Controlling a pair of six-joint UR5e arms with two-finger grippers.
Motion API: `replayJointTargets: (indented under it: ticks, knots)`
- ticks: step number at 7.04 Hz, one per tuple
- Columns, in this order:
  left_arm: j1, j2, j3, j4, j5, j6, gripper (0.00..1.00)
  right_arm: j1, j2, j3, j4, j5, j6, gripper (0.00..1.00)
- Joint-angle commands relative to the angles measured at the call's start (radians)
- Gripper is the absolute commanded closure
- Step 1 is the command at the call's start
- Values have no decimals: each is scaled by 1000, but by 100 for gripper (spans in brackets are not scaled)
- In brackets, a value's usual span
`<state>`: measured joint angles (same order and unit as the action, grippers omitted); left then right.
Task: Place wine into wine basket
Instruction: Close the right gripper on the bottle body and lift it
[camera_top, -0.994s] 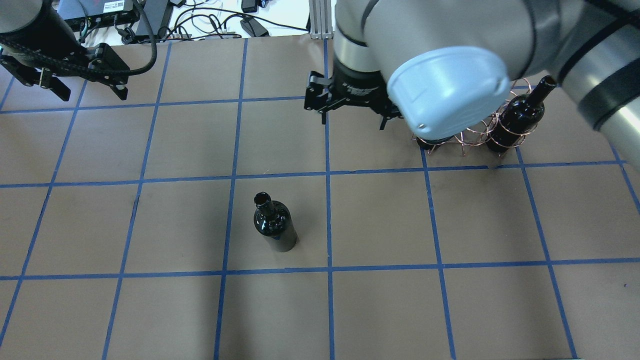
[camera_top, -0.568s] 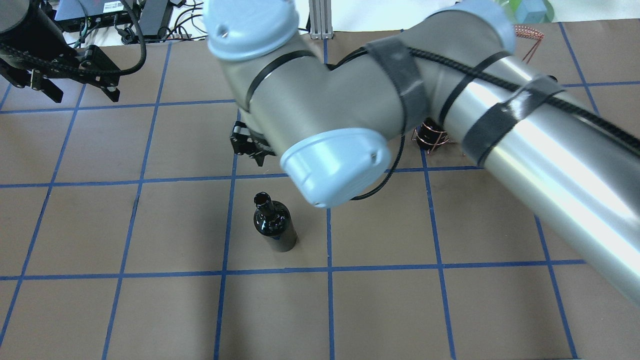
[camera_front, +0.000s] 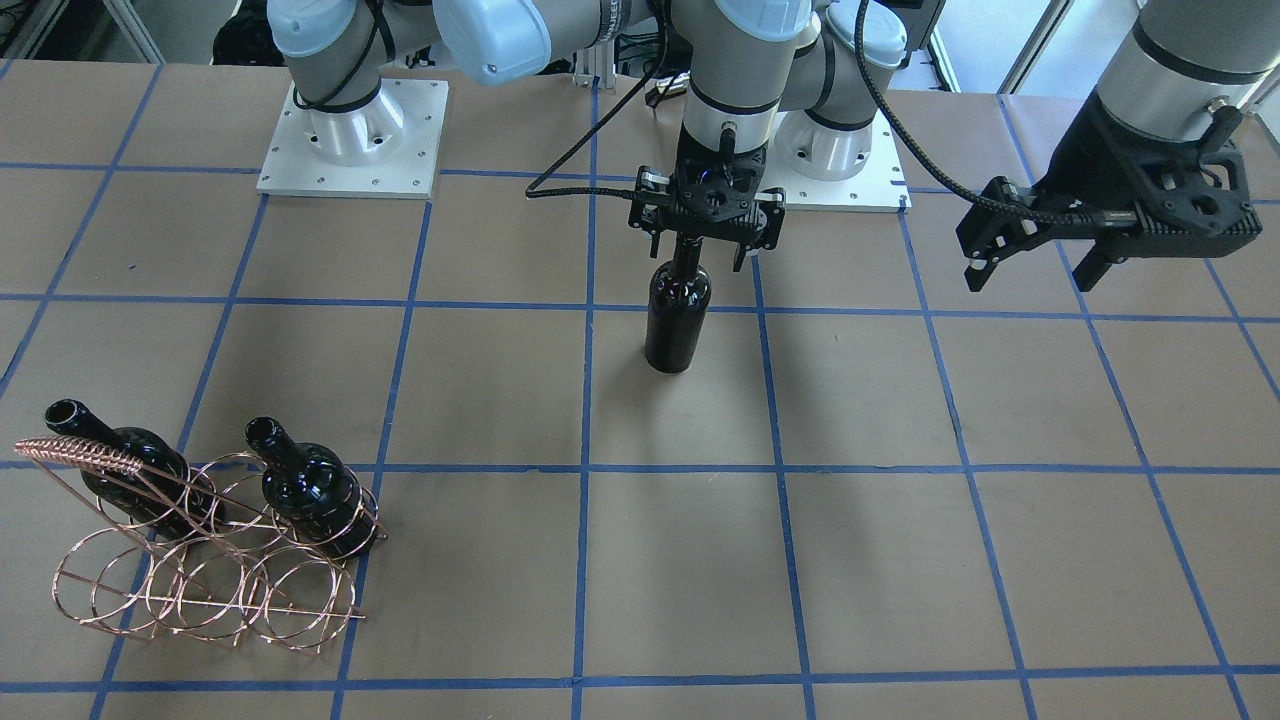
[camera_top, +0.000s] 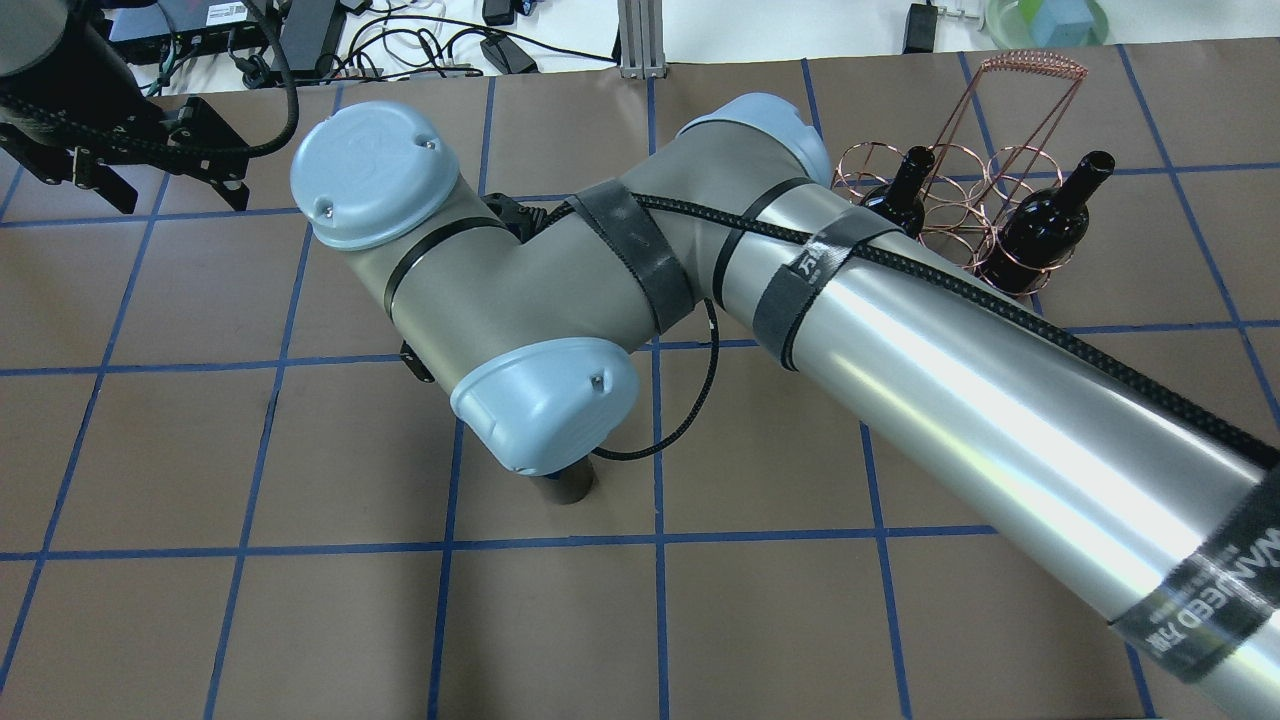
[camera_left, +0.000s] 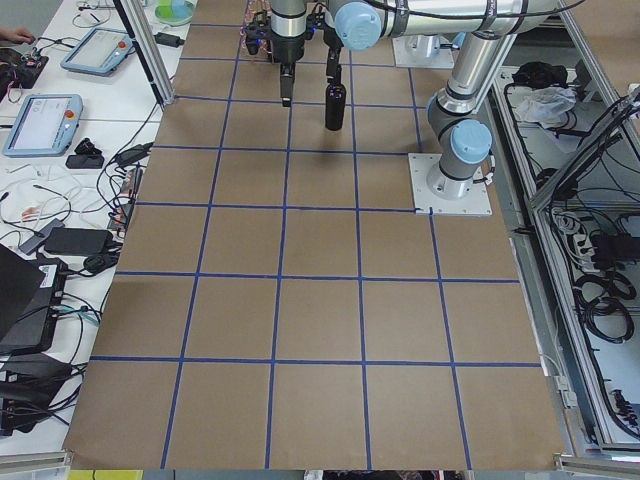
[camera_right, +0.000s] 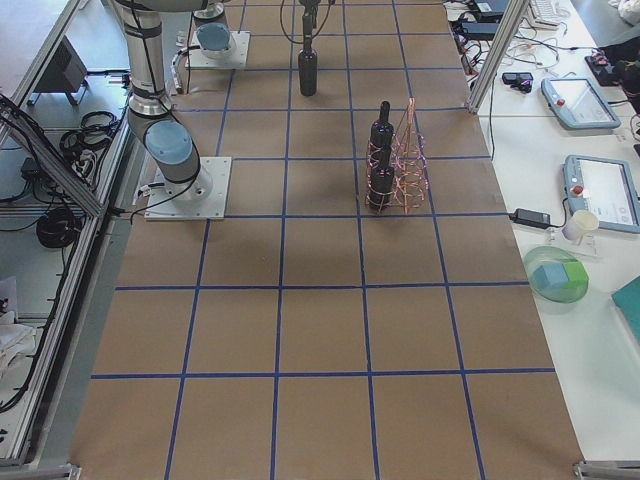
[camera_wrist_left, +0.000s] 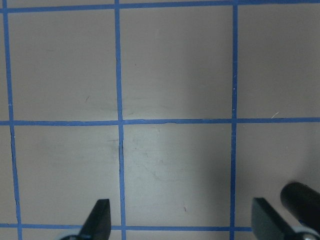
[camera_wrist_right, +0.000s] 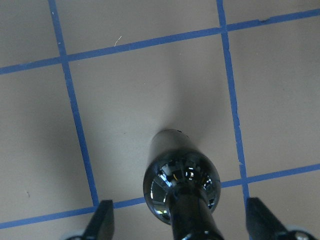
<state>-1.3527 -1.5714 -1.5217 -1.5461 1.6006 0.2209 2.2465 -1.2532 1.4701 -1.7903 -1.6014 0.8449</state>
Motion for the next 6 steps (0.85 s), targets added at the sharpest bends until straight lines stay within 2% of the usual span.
replayJointTargets:
  ticks: [1, 5, 6]
  knots:
    - [-2, 1, 0, 0, -2, 0, 0, -1, 1, 1, 14, 1, -19, 17]
    - [-3, 1, -2, 0, -2, 0, 0, -8, -3, 3, 65, 23, -23, 85]
    - [-5, 1, -2, -2, 1, 0, 0, -11, -3, 3, 63, 35, -23, 91]
